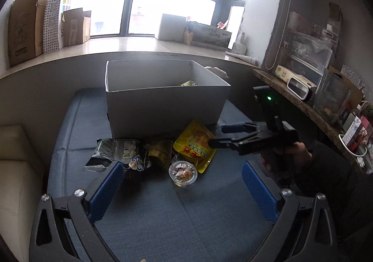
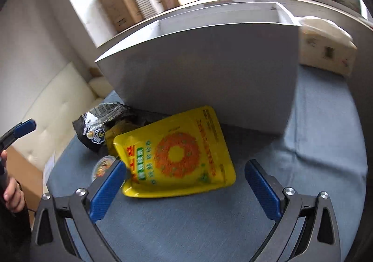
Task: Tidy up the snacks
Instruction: 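Grasp the yellow pouch with the right tool and lift it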
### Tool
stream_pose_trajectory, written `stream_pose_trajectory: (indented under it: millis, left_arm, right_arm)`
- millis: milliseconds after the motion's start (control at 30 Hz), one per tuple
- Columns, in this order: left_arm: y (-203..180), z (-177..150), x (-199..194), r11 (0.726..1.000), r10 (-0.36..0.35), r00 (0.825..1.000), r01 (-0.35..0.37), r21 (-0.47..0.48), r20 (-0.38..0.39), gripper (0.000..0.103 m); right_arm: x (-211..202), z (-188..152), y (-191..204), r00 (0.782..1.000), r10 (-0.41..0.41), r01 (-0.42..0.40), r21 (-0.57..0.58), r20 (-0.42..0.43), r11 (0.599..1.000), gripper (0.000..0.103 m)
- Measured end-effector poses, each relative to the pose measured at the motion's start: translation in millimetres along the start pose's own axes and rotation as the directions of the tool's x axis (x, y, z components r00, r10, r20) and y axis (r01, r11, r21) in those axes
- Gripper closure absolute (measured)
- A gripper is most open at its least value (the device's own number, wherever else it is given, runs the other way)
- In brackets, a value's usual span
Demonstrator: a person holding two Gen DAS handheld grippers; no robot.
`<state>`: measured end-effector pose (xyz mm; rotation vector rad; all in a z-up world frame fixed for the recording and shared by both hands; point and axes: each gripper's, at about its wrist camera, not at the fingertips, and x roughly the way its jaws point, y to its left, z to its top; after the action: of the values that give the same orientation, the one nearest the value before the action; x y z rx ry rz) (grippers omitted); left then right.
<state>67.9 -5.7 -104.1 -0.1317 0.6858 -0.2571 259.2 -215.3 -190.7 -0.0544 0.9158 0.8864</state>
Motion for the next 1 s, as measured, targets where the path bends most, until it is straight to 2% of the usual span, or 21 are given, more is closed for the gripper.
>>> stream_pose_trajectory:
  millis: [133, 233, 367, 433, 567, 667, 833, 1000]
  left_arm:
    - [-1, -3, -2, 1.000, -0.012, 1.000, 0.012, -0.009, -0.008, 0.000]
    - [-2, -4, -2, 1.000, -0.008, 1.000, 0.008, -0.008, -0.007, 0.000]
    - [-1, -6, 4, 1.000, -0.004, 1.000, 0.003, -0.020, -0.029, 0.000]
    - [0, -7, 9, 1.000, 0.003, 0.999, -0.004, -0.026, -0.046, 0.000]
    - [2, -10, 16, 0.999, 0.012, 0.998, -0.014, -0.034, -0.063, 0.000]
    - [4, -12, 18, 0.999, 0.021, 0.997, -0.024, -0.037, -0.069, 0.000]
    - [11, -15, 24, 0.998, 0.026, 0.996, -0.030, -0.052, -0.081, 0.000]
    - [13, -23, 32, 0.998, 0.060, 0.991, -0.062, -0.018, -0.121, 0.000]
  right_arm:
    - [15, 14, -12, 0.994, 0.088, -0.094, -0.088, -0.066, 0.992, 0.000]
    - [26, 20, -22, 0.981, 0.151, -0.164, -0.105, -0.117, 0.981, 0.000]
    - [29, 19, -19, 0.978, 0.171, -0.188, -0.156, -0.118, 0.970, 0.002]
    - [30, 19, -15, 0.973, 0.199, -0.216, -0.156, -0.117, 0.964, 0.029]
    - [30, 14, -7, 0.964, 0.230, -0.250, -0.156, -0.134, 0.956, 0.045]
    - [22, 8, -6, 0.969, 0.221, -0.236, -0.147, -0.115, 0.960, 0.099]
    - [-6, -7, 6, 0.958, 0.272, -0.283, -0.163, -0.087, 0.945, 0.099]
    - [-35, -11, 30, 0.977, 0.212, -0.215, -0.228, -0.034, 0.950, 0.102]
